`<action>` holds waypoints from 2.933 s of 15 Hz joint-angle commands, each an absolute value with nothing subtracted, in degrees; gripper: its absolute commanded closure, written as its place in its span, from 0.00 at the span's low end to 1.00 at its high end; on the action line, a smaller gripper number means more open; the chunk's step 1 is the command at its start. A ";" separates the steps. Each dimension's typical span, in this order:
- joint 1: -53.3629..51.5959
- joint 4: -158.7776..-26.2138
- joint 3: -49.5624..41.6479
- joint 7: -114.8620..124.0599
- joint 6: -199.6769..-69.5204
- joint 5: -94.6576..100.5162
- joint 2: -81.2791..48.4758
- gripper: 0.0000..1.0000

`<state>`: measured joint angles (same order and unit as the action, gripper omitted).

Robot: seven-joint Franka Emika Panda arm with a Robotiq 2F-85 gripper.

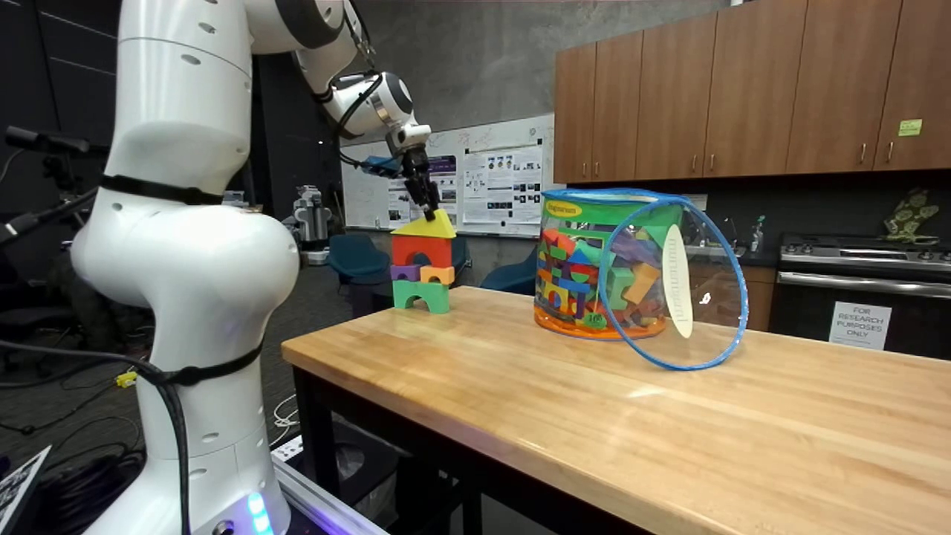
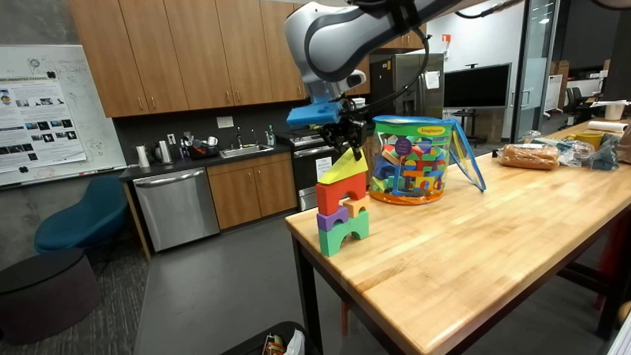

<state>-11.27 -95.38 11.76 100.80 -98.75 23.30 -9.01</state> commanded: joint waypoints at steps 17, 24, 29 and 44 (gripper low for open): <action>-13.62 -96.03 10.63 99.40 -99.37 23.54 -8.12 0.00; -14.44 -97.83 11.36 98.24 -99.76 23.25 -5.15 0.00; -15.91 -100.15 13.57 90.02 -100.26 22.38 -0.75 0.00; -15.29 -115.00 15.05 41.02 -105.29 14.54 16.11 0.00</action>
